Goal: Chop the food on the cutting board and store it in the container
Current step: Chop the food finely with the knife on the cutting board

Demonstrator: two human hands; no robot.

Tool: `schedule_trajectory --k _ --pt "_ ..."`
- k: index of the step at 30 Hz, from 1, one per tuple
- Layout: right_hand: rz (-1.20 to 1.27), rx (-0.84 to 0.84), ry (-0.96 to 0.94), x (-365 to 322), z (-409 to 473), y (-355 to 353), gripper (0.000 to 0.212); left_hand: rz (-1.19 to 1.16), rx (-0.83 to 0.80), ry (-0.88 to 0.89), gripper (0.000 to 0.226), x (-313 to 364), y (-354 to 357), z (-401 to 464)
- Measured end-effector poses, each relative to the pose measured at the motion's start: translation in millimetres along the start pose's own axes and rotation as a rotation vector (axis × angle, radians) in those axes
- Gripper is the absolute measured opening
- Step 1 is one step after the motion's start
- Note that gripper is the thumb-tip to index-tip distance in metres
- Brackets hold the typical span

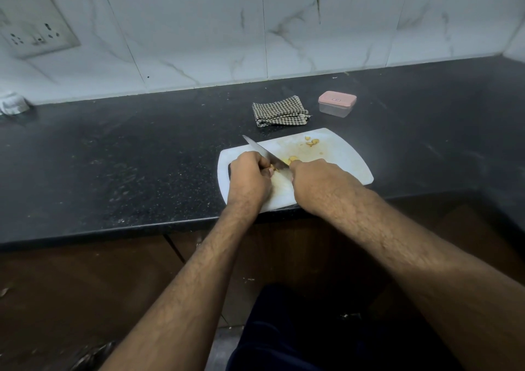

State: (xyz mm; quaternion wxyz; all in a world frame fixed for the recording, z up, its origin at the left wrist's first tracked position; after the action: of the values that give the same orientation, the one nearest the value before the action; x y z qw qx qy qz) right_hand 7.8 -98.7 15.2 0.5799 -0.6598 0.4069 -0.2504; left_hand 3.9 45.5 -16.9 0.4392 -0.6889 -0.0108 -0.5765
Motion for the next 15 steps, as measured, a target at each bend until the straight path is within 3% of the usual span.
schedule_trajectory --k 7,15 --pt "0.004 -0.034 0.001 -3.9 -0.8 -0.6 0.046 -0.031 -0.018 -0.015 0.032 -3.0 1.8 2.8" --pt "-0.094 0.004 -0.049 -5.8 17.4 4.2 0.034 -0.012 -0.011 0.0 0.034 -2.8 1.3 4.9"
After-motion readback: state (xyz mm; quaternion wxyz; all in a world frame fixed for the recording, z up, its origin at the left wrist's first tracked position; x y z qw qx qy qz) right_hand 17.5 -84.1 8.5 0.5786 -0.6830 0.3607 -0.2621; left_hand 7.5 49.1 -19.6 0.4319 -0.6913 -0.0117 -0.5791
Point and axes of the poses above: each hand's wrist, its own z-axis towards the middle knuckle, its own y-axis out of the palm, x = y × z, the point moved 10 cm from there along z, towards the middle knuckle, and after that the axes turned 8 degrees about -y, right-handed, at the moved point
